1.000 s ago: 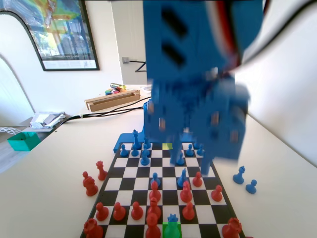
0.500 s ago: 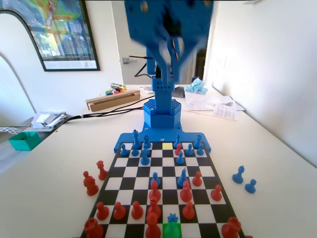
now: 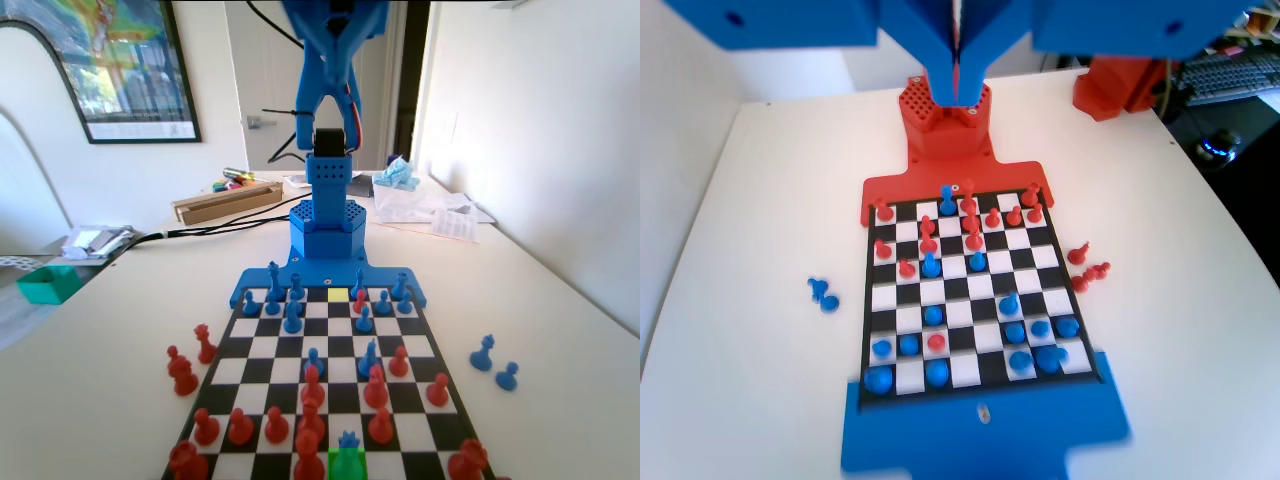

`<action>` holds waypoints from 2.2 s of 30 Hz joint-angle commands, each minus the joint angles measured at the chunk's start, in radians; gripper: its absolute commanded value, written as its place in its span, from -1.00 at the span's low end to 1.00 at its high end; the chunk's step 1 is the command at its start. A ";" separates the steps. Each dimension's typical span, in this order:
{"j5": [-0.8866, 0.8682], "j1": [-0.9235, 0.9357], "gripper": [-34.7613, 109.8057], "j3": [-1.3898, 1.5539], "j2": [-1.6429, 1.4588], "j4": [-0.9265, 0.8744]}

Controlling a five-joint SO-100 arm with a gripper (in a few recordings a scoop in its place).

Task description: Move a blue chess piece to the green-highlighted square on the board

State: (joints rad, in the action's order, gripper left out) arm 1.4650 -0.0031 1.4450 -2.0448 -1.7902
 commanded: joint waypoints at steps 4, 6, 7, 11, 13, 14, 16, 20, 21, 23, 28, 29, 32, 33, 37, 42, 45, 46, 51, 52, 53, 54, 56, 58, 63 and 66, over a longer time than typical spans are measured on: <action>0.086 0.020 -0.51 0.097 -0.244 0.002; 0.121 0.031 -0.51 0.144 -0.311 -0.002; 0.143 0.035 -0.51 0.176 -0.345 -0.003; 0.207 0.048 -0.51 0.298 -0.472 0.011; 0.225 0.049 -0.51 0.339 -0.514 0.017; 0.230 0.048 -0.51 0.360 -0.534 0.023; 0.249 0.048 -0.51 0.397 -0.568 0.031; 0.272 0.046 -0.51 0.472 -0.646 0.057; 0.281 0.046 -0.51 0.491 -0.666 0.060; 0.290 0.044 -0.51 0.528 -0.712 0.074; 0.298 0.037 -0.51 0.615 -0.798 0.107; 0.298 0.035 -0.51 0.626 -0.808 0.115; 0.298 0.035 -0.51 0.661 -0.841 0.143; 0.301 0.037 -0.51 0.676 -0.856 0.153; 0.305 0.041 -0.51 0.730 -0.916 0.195; 0.305 0.048 -0.51 0.732 -0.948 0.204; 0.301 0.051 -0.51 0.733 -0.977 0.210; 0.298 0.046 -0.51 0.735 -0.986 0.212; 0.295 0.043 -0.51 0.736 -1.011 0.219; 0.295 0.043 -0.51 0.736 -1.011 0.219; 0.295 0.043 -0.51 0.736 -1.011 0.219; 0.295 0.043 -0.51 0.736 -1.011 0.219; 0.295 0.043 -0.51 0.736 -1.011 0.219; 0.296 0.041 -0.51 0.736 -1.011 0.219; 0.298 0.041 -0.51 0.736 -1.011 0.218; 0.298 0.041 -0.51 0.736 -1.011 0.218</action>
State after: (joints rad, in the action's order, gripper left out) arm 1.7472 0.0322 2.1737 -3.0526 -1.5907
